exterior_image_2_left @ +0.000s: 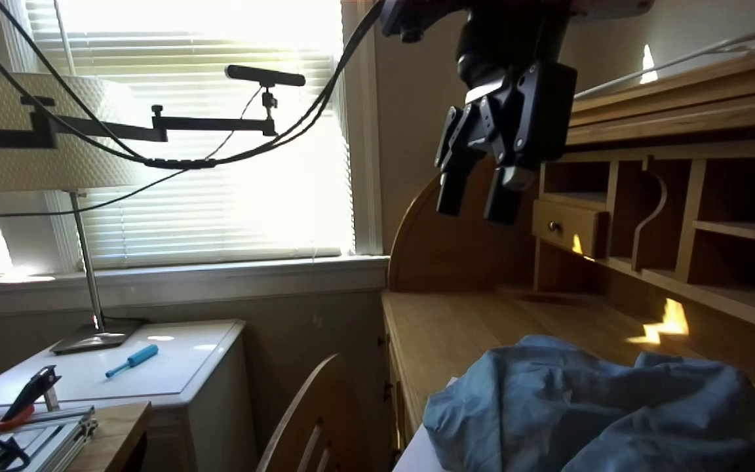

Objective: Move the blue towel forward

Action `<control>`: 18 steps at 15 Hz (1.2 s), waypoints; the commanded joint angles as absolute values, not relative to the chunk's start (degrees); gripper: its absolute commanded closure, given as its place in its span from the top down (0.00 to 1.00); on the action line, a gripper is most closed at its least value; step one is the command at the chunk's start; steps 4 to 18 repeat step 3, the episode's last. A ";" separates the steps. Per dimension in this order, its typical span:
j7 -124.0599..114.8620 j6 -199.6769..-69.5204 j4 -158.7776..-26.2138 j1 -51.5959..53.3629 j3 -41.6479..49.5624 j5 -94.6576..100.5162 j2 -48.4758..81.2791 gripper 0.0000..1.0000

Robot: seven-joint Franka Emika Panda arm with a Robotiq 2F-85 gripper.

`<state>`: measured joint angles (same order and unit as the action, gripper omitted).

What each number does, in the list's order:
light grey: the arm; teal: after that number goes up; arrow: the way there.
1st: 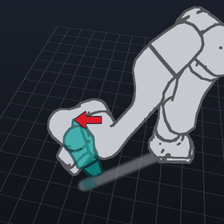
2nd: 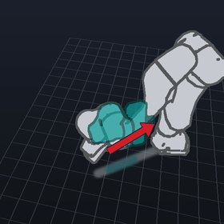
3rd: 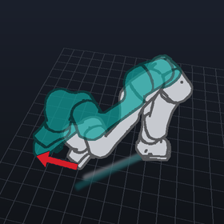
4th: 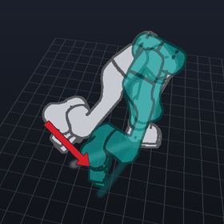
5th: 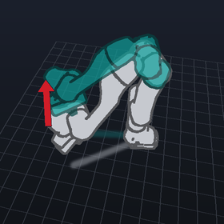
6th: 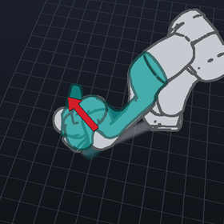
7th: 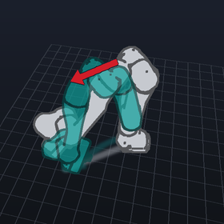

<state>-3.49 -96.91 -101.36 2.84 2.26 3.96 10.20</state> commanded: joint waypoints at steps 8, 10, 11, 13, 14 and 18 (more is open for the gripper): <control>-3.82 -96.98 -101.74 2.06 1.41 4.08 10.04 1.00; -3.82 -96.98 -101.74 2.06 1.41 4.08 10.04 1.00; -3.82 -96.98 -101.74 2.06 1.41 4.08 10.04 1.00; -3.82 -96.98 -101.74 2.06 1.41 4.08 10.04 1.00; -3.82 -96.98 -101.74 2.06 1.41 4.08 10.04 1.00; -3.82 -96.98 -101.74 2.06 1.41 4.08 10.04 1.00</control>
